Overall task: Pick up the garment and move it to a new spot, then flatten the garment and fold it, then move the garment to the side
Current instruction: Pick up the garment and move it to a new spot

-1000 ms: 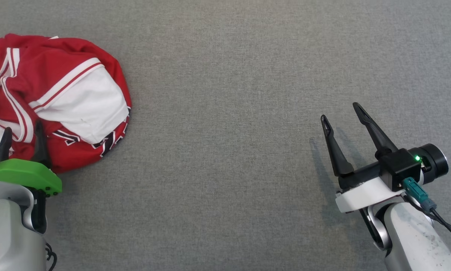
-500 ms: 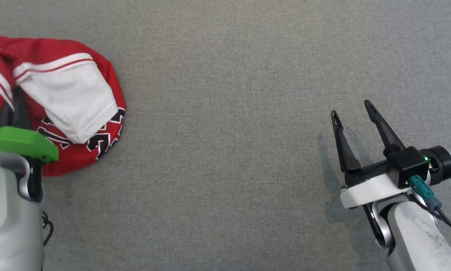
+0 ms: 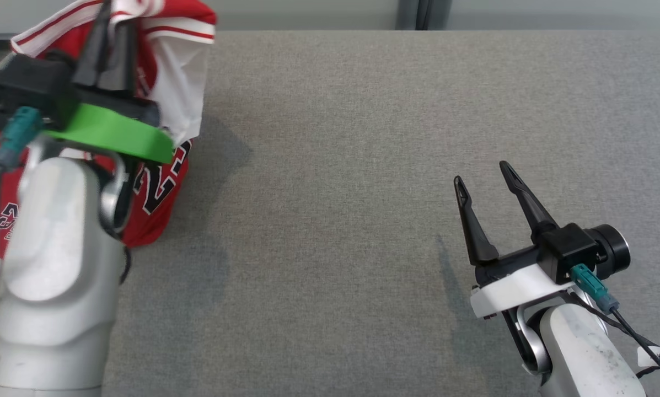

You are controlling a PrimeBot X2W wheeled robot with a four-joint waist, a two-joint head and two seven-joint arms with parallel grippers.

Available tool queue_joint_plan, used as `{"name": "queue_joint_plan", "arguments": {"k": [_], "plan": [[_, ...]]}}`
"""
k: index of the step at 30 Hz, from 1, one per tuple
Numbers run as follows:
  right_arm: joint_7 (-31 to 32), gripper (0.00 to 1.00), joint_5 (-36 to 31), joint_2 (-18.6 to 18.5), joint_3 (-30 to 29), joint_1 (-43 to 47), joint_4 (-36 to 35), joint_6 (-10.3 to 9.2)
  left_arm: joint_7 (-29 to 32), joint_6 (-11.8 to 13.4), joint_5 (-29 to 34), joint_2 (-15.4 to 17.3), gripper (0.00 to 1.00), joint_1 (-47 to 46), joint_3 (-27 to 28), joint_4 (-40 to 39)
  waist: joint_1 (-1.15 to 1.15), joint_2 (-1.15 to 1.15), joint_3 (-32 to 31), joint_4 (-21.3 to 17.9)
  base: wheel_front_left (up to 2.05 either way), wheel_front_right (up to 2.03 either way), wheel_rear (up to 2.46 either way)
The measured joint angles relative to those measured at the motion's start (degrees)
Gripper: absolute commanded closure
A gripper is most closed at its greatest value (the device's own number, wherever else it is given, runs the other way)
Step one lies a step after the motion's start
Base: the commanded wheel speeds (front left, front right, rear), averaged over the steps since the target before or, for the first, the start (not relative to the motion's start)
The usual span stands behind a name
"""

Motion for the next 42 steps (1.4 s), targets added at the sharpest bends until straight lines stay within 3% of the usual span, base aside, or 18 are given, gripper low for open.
{"name": "queue_joint_plan", "arguments": {"k": [7, 16, 23, 29, 32, 33, 34, 35, 36, 42], "plan": [[-0.01, 0.0, 1.35, 0.75, 0.36, 1.52, 0.21, -0.03, 0.77, -0.24, -4.71, -1.72, 1.0, -0.33, -14.14, -12.0, 0.0, 0.0, -2.44, -3.26, 0.0, 0.0, 0.0], [-0.01, 0.0, 1.55, 0.89, 0.0, 3.64, 0.01, -0.19, 11.03, -0.25, -14.63, -1.43, 1.0, 1.18, -26.92, -23.26, 0.0, 0.0, -3.82, -9.08, 0.0, 0.0, 0.0], [-0.01, 0.0, 1.96, 1.16, 1.22, 3.54, -1.15, -0.19, 17.71, -0.25, -17.61, -0.91, 1.0, 5.2, -26.81, -17.17, 0.0, 0.0, -2.74, -13.62, 0.0, 0.0, 0.0], [-0.01, 0.0, 1.96, 1.3, 2.69, 3.05, -1.72, -0.19, 17.73, 0.62, -15.43, -0.11, 1.0, 5.19, -23.5, -10.54, 0.0, 0.0, -0.53, -17.48, 0.0, 0.0, 0.0], [-0.01, 0.0, 1.96, 1.47, 3.9, 2.21, -1.74, -0.16, 16.13, 0.53, -16.01, -1.33, 1.0, 5.13, -23.62, -8.5, 0.0, 0.0, 0.62, -19.57, 0.0, 0.0, 0.0], [-0.01, 0.0, 1.96, 1.47, 4.35, 2.03, -1.72, -0.15, 15.34, 0.52, -15.46, -1.47, 0.97, 5.0, -23.92, -7.76, 0.0, 0.0, 0.99, -20.27, 0.0, 0.0, 0.0], [-0.01, 0.0, 1.96, 1.46, 4.91, 1.98, -1.69, -0.14, 14.36, 0.31, -15.06, -1.57, 0.76, 4.72, -24.01, -7.02, 0.0, 0.0, 1.34, -20.96, 0.0, 0.0, 0.0], [-0.01, 0.0, 2.01, 1.49, 5.53, 1.97, -1.67, -0.13, 13.43, 0.31, -14.99, -1.81, 0.5, 4.53, -23.94, -6.58, 0.0, 0.0, 1.7, -21.66, 0.0, 0.0, 0.0], [-0.01, 0.0, 2.1, 1.53, 6.04, 1.97, -1.62, -0.14, 12.54, 0.31, -14.75, -1.82, 0.0, 4.35, -23.98, -6.01, 0.0, 0.0, 2.03, -22.33, 0.0, 0.0, 0.0], [-0.01, 0.0, 2.36, 1.56, 8.55, 1.71, -1.36, -0.11, 10.84, 0.3, -12.36, -2.16, 0.0, 4.02, -25.79, -1.01, 0.0, 0.0, 3.63, -25.01, 0.0, 0.0, 0.0]]}}
